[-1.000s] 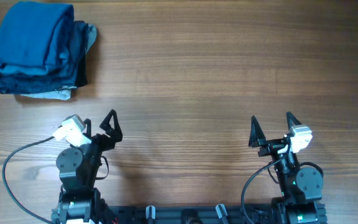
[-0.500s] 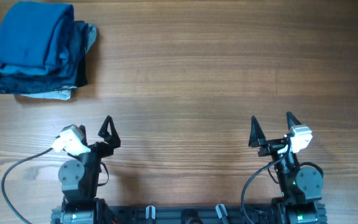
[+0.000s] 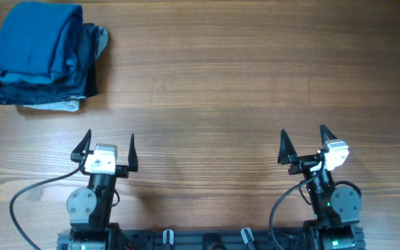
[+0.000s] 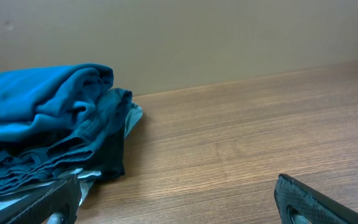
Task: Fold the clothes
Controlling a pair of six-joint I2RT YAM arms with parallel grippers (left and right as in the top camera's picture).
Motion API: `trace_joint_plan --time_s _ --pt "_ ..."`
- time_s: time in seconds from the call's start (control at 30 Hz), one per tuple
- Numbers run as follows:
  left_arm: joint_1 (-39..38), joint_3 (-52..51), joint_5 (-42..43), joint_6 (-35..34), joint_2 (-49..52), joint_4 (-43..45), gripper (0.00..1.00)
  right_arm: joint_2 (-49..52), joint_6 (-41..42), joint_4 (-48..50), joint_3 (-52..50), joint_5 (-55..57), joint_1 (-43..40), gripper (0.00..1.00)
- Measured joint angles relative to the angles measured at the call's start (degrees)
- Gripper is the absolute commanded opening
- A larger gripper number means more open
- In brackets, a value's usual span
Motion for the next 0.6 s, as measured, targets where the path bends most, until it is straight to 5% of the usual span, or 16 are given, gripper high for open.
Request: trace_joint_plan --time_s 0.3,0.6 --pt "0.00 0.00 0.00 0.17 0.00 0.00 1.00 0.00 -0.35 0.00 0.00 0.26 0.00 1.00" --pt "0.00 0.00 -0.02 0.17 -0.02 0.00 1.00 0.07 -16.52 0.02 0.00 1.55 0.00 1.00"
